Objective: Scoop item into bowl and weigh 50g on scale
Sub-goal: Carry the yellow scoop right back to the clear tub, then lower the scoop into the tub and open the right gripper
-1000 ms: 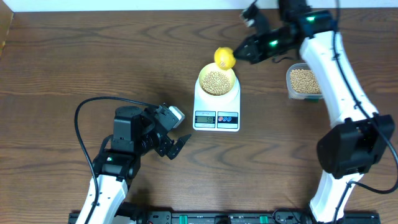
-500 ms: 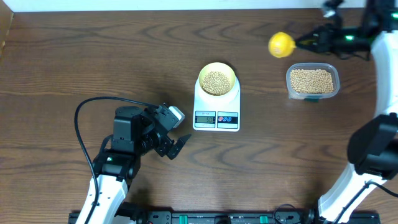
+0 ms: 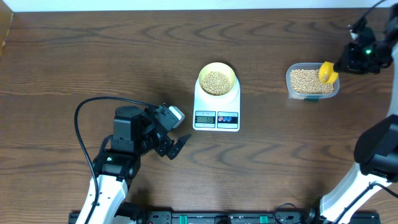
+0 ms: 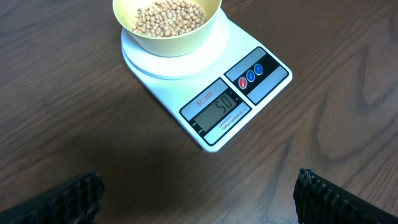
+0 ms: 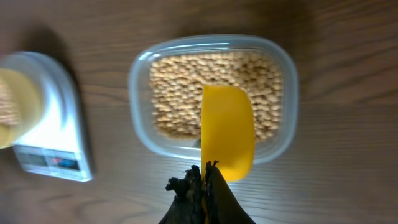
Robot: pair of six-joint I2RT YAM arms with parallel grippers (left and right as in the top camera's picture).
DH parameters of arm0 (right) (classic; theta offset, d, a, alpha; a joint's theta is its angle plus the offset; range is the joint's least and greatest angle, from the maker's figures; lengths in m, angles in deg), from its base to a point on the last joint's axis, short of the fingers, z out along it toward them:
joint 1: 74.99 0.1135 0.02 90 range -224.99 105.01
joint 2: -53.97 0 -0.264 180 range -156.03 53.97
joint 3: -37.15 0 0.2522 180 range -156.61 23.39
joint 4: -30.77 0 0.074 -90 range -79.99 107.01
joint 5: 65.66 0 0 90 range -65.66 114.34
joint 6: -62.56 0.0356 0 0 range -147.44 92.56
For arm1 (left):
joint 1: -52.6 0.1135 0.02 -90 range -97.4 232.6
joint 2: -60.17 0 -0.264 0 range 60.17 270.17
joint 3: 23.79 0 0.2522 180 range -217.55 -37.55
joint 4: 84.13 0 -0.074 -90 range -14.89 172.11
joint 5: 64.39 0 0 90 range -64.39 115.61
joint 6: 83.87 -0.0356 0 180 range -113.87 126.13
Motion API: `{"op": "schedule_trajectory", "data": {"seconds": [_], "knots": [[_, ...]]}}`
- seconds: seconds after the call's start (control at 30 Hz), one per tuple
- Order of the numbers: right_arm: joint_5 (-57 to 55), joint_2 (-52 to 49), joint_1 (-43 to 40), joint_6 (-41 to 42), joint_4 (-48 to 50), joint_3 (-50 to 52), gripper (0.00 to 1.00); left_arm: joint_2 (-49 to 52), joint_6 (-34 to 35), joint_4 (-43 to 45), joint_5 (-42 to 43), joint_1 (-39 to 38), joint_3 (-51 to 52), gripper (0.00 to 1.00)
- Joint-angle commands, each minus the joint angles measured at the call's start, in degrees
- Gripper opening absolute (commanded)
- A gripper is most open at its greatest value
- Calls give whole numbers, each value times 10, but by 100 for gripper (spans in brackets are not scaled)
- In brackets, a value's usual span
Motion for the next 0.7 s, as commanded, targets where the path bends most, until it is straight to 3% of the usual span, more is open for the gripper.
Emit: {"op": "schedule_trajectory", "data": {"seconds": [0.0,0.13,0.3,0.53,0.67], "knots": [[-130,23,47,12,4,-7,1,-5,1,0,-5,2,-5,99],[-283,23,126,33,4,-7,1,-5,1,0,-5,2,-5,99],[-396,21,200,37,4,-7,1,-5,1,0,-5,2,-5,99],[-405,20,221,61,-9,-6,1,-5,1,0,-5,2,-5,99],[-335,20,210,72,-13,-6,1,-5,1,0,-5,2,-5,99]]}}
